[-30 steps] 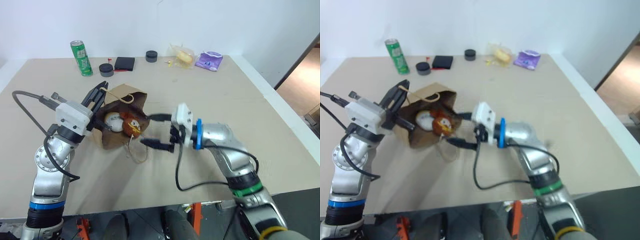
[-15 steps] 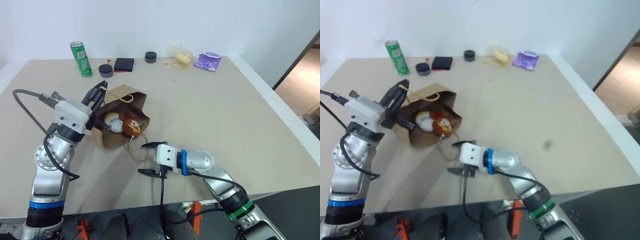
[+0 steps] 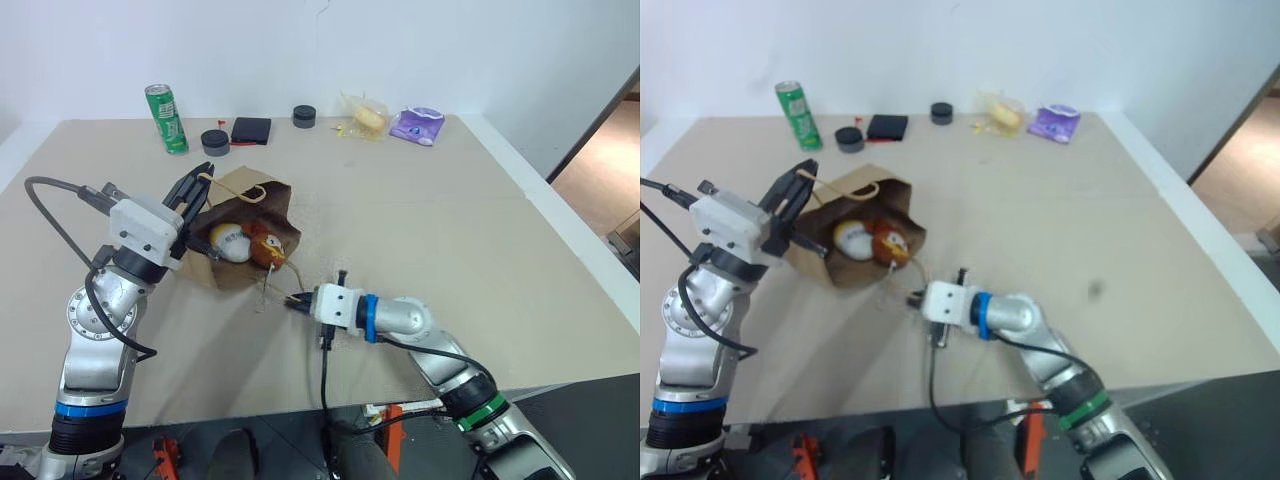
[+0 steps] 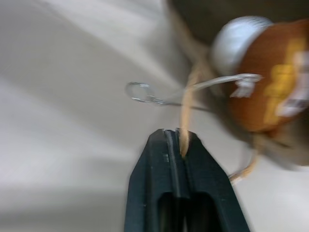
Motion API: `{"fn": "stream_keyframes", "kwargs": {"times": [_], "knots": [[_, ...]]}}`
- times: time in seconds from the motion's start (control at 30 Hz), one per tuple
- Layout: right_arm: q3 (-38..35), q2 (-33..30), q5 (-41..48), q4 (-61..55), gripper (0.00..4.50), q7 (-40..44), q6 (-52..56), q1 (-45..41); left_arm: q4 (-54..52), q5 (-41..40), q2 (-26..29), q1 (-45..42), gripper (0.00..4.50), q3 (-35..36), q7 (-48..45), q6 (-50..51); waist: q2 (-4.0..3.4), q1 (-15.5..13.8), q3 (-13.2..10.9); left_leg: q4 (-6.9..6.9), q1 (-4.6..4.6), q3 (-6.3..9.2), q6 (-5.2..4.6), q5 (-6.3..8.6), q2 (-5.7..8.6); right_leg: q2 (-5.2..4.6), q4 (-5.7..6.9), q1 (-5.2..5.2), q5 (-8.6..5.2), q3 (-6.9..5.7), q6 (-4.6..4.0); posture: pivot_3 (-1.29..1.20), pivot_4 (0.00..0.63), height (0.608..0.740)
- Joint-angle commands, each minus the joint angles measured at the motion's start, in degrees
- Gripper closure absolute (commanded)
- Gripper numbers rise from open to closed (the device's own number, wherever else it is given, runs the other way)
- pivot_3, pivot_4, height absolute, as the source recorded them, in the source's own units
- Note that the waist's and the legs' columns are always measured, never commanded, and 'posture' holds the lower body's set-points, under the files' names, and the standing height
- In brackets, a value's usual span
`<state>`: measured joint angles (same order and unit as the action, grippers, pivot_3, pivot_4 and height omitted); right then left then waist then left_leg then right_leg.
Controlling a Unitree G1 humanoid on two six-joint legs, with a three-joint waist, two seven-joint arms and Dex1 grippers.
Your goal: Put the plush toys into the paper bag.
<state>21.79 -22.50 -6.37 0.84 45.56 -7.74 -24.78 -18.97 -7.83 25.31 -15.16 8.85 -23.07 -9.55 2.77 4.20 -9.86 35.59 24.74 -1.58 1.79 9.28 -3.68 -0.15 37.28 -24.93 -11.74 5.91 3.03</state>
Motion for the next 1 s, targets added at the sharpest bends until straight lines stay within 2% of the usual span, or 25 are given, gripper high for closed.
{"fn": "stream_keyframes", "kwargs": {"times": [0.03, 0.17, 0.33, 0.43, 0.57, 0.67, 0.77, 0.87, 0.9, 0.97, 1.0], "knots": [[-5.7, -1.2, 3.5, -4.2, 4.48, -1.2, -4.9, -2.7, -1.0, -0.9, 0.2, -1.4, 4.5, 1.0, 0.4, 0.1, 0.0, -0.1, 0.0, -0.04, 0.0, 0.0, 0.0, 0.0, 0.0, 0.01, 0.0, -0.01, -0.01, 0.0, -0.01, 0.0, 0.15, 0.74], [-9.4, -3.3, 7.6, -7.2, 4.48, 0.8, -5.8, -8.0, -0.9, -2.2, -0.6, -1.3, 4.5, 1.2, 1.0, 1.4, -0.01, 0.0, 0.0, -0.06, -0.01, -0.01, 0.0, 0.0, 0.0, 0.02, 0.0, -0.04, -0.01, 0.02, -0.01, 0.0, 0.15, 0.74], [-10.4, -3.6, 10.5, -10.7, 4.48, 2.3, -3.3, -14.2, -0.7, -2.1, -1.1, -1.4, 4.5, 1.3, 1.5, 1.8, -0.01, 0.0, 0.0, -0.07, -0.01, 0.01, 0.0, 0.0, -0.01, 0.02, 0.0, -0.01, -0.02, 0.01, -0.01, 0.0, 0.15, 0.74], [-9.6, -3.1, 10.8, -12.3, 4.48, 2.6, -1.9, -16.3, -0.5, -2.1, -1.5, -1.2, 4.5, 1.9, 2.2, 2.3, -0.01, -0.1, 0.0, -0.07, 0.03, -0.01, 0.0, 0.0, 0.0, 0.0, 0.0, -0.04, -0.05, 0.03, -0.01, 0.0, 0.15, 0.74], [-9.2, -2.2, 7.9, -8.7, 4.48, 0.6, -3.5, -17.3, -0.6, -2.7, -2.0, -0.7, 4.5, 2.4, 3.3, 4.4, -0.01, -0.1, 0.0, -0.07, 0.04, 0.0, 0.0, 0.0, 0.0, 0.01, 0.0, -0.04, -0.04, 0.02, 0.0, 0.0, 0.15, 0.74], [-9.6, -0.9, 7.3, -6.2, 3.45, -0.9, -3.4, -18.4, -0.8, -7.1, -2.8, -0.8, 4.5, 3.7, 4.0, 9.4, -0.01, -0.1, 0.0, -0.06, 0.03, -0.01, -0.01, 0.0, 0.0, 0.0, 0.0, -0.04, -0.04, 0.03, 0.0, 0.0, 0.15, 0.74], [-10.1, 0.2, 8.4, -5.7, 2.08, -1.4, -2.7, -19.0, -1.4, -9.7, -2.9, -0.8, 4.5, 4.5, 3.8, 12.4, -0.01, 0.0, 0.0, -0.07, 0.03, -0.01, -0.01, -0.01, 0.0, 0.01, 0.0, -0.05, -0.03, 0.03, 0.0, 0.0, 0.15, 0.74], [-10.5, 0.6, 10.6, -6.8, 0.68, -0.5, -1.3, -18.2, -4.4, -16.4, -2.6, 0.9, 3.6, 5.0, 2.4, 18.5, -0.01, 0.0, 0.0, -0.08, 0.05, 0.01, -0.01, 0.0, 0.0, 0.02, 0.01, -0.06, -0.04, 0.02, -0.01, 0.0, 0.15, 0.74], [-11.5, 1.0, 13.0, -7.6, 0.24, -0.7, 0.6, -17.5, -5.6, -19.2, -2.2, 1.6, 3.17, 5.2, 1.8, 21.1, -0.01, 0.0, 0.0, -0.08, 0.05, 0.01, -0.01, 0.0, 0.0, 0.01, 0.0, -0.05, -0.06, 0.02, 0.0, 0.0, 0.15, 0.74], [-13.6, 1.4, 18.8, -9.3, 0.15, -0.6, 6.8, -16.5, -7.2, -24.7, -1.5, 2.7, 2.4, 6.0, 1.3, 26.6, -0.01, 0.0, 0.0, -0.08, 0.09, 0.01, -0.01, 0.0, 0.0, 0.0, 0.0, -0.05, -0.08, 0.02, 0.01, 0.0, 0.15, 0.74], [-14.6, 1.4, 21.5, -10.1, 0.15, -0.4, 9.7, -16.0, -7.7, -27.1, -1.0, 3.2, 1.86, 6.5, 1.2, 28.9, -0.01, 0.0, 0.0, -0.08, 0.1, 0.03, -0.01, 0.0, 0.0, 0.0, 0.0, -0.06, -0.08, 0.02, 0.01, 0.0, 0.15, 0.74]]}}
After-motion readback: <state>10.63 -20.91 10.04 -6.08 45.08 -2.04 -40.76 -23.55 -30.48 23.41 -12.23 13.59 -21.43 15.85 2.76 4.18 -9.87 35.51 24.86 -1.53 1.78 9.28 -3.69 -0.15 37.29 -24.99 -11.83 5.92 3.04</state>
